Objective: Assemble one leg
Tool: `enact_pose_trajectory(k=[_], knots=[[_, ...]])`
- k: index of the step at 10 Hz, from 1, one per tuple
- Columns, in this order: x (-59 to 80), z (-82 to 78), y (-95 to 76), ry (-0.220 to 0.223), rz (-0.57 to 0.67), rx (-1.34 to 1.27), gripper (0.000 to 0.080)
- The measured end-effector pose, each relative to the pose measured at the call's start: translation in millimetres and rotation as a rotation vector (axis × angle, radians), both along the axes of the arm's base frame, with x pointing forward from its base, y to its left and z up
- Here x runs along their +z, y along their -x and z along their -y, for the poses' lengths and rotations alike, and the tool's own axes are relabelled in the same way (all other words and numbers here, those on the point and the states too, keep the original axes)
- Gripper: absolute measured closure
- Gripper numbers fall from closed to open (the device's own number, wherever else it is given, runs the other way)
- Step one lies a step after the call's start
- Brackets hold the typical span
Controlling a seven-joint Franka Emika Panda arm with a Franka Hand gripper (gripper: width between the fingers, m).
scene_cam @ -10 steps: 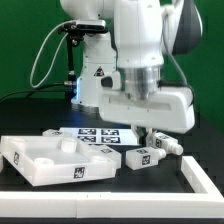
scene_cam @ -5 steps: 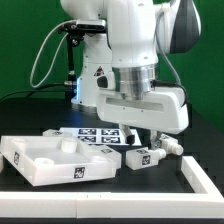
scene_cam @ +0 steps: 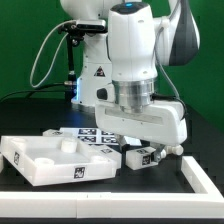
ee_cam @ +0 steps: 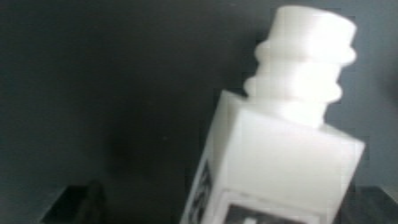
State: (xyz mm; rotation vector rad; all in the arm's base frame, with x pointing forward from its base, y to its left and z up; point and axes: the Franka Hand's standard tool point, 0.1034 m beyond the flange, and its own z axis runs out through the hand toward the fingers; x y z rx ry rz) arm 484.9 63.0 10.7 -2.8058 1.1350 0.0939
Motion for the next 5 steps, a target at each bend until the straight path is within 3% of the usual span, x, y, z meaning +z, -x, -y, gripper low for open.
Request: enact_pose_trajectory(k=[4, 5], knots=[[-0.5, -0.3, 0.5, 0.0, -0.001, 0.004, 0.0163], [1.0, -2.0, 3.1, 0.0, -0.001, 0.011, 0.0332]])
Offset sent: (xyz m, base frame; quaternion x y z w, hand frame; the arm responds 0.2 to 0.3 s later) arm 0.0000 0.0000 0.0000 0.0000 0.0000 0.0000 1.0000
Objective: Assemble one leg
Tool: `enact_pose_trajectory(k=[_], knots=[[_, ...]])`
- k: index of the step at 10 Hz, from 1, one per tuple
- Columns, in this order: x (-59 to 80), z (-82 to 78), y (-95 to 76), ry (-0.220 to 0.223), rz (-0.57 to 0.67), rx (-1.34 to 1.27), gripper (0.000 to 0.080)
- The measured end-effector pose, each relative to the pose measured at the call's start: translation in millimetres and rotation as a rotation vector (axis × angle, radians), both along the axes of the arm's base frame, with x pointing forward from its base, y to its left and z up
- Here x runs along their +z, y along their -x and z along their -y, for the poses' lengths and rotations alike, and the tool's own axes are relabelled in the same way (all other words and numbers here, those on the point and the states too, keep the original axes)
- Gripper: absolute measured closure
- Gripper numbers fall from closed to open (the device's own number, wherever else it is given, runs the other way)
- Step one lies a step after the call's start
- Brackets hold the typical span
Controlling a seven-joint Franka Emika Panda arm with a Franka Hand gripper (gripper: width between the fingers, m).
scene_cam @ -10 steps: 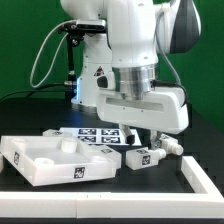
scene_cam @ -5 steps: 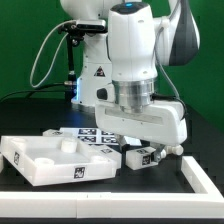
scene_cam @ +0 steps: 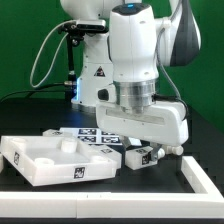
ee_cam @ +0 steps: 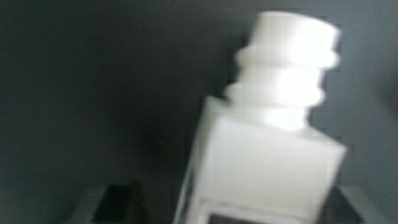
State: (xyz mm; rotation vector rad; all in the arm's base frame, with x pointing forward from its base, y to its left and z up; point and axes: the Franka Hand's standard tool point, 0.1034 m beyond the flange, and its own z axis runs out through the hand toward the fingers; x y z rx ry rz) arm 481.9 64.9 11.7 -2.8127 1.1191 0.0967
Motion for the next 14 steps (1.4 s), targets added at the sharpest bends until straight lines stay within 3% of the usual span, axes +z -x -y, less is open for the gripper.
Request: enact_pose_trajectory(k=[1, 3, 4, 5, 9, 10, 12, 14], knots=[[8.2, -5.0, 12.7, 0.002, -0.001, 0.028, 0.0514], [20.6, 4.2, 34.3, 0.002, -0.008, 0.107, 0.0518], [38.8, 15.3, 37.9, -0.005, 0.003, 0.128, 0.0518], [44.7, 17.4, 42.8, -0.002, 0.01, 0.126, 0.0518], [40.6, 15.8, 45.9, -0.001, 0.005, 0.13, 0.0516], [41.9, 17.2, 58.1, 0.02, 0.049, 0.121, 0.0515], [30.2, 19.2, 103.6, 0.057, 0.061, 0.149, 0.0515], [15.8, 14.4, 114.8, 0.077, 0.07, 0.173, 0.0515]])
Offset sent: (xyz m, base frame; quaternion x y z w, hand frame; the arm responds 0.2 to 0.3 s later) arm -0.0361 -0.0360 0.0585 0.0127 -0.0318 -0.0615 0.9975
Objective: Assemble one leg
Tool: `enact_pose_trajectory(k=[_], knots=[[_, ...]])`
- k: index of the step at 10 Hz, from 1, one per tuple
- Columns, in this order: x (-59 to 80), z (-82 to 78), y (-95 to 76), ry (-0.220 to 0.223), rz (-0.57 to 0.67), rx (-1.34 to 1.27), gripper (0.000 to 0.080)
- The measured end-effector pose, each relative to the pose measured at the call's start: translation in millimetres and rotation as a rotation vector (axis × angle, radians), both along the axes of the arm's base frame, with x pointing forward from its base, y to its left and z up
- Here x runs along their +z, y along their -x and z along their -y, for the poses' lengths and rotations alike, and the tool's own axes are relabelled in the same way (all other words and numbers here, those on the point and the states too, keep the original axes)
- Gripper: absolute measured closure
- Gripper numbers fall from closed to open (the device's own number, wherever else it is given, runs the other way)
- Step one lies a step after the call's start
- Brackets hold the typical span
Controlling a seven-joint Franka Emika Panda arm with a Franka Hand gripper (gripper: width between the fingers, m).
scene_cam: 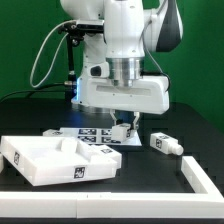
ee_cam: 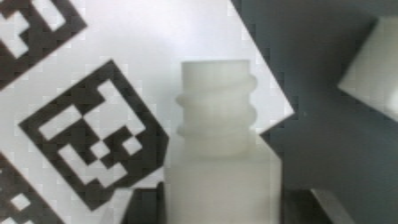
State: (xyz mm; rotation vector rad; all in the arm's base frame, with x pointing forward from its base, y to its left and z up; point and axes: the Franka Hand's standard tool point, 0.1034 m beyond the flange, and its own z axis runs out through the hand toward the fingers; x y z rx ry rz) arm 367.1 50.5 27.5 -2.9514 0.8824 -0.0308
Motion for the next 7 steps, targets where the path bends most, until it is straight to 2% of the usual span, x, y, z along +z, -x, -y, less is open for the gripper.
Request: enact_pose_trajectory(k=[1, 2, 3, 4, 5, 6, 7], knots=[[-8.1, -4.0, 2.9, 0.003, -0.01, 0.013, 0.0515], [-6.4, -3.7, 1.3, 0.001, -0.009, 0.014, 0.0515], [-6.9, -3.6, 1.4, 0.002, -0.01, 0.014, 0.0461], [-7.4, -3.7, 2.0, 0.002, -0.011, 0.015, 0.0293], [-7.5, -3.7, 2.0, 0.002, -0.011, 0.024, 0.0293], [-6.1, -3.6, 1.7, 0.0, -0.017, 0.076, 0.0173], [7.5, -0.5, -7.1, -0.02, -0.032, 0.136, 0.0156]])
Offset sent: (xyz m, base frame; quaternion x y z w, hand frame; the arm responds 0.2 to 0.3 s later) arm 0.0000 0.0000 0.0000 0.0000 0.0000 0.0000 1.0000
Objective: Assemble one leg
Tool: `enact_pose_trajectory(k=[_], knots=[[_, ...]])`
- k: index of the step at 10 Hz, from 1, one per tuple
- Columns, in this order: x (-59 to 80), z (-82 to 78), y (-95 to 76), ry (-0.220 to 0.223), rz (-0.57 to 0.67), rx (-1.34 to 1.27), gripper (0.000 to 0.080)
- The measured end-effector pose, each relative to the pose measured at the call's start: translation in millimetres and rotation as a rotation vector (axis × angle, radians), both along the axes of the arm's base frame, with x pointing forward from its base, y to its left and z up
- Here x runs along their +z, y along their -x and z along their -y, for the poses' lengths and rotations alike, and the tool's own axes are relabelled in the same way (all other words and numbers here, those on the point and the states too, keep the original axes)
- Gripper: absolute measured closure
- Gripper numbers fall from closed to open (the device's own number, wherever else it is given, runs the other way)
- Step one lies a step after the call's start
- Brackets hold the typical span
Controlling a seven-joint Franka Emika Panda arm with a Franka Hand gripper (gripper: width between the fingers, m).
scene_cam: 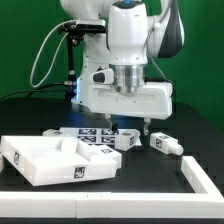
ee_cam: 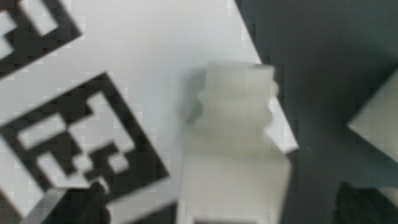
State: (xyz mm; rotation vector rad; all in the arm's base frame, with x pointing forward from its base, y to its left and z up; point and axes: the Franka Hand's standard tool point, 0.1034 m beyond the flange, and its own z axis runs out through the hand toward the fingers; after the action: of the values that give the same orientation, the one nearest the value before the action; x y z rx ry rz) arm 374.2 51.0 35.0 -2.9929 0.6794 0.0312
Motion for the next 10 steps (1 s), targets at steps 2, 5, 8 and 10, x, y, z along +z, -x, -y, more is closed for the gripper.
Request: enact_pose_trajectory(k=[2, 5, 8, 10], knots=[[26.5, 22.4, -31.8, -0.026, 0.011, 0.245, 0.0151], [33.4, 19.6, -53.8, -0.006, 0.05, 0.509, 0.0151], [19.9, 33.0, -61.0, 0.026, 0.056, 0.631, 0.0151], [25.2, 43.0, -101.0, 0.055, 0.069, 0.765, 0.0151]])
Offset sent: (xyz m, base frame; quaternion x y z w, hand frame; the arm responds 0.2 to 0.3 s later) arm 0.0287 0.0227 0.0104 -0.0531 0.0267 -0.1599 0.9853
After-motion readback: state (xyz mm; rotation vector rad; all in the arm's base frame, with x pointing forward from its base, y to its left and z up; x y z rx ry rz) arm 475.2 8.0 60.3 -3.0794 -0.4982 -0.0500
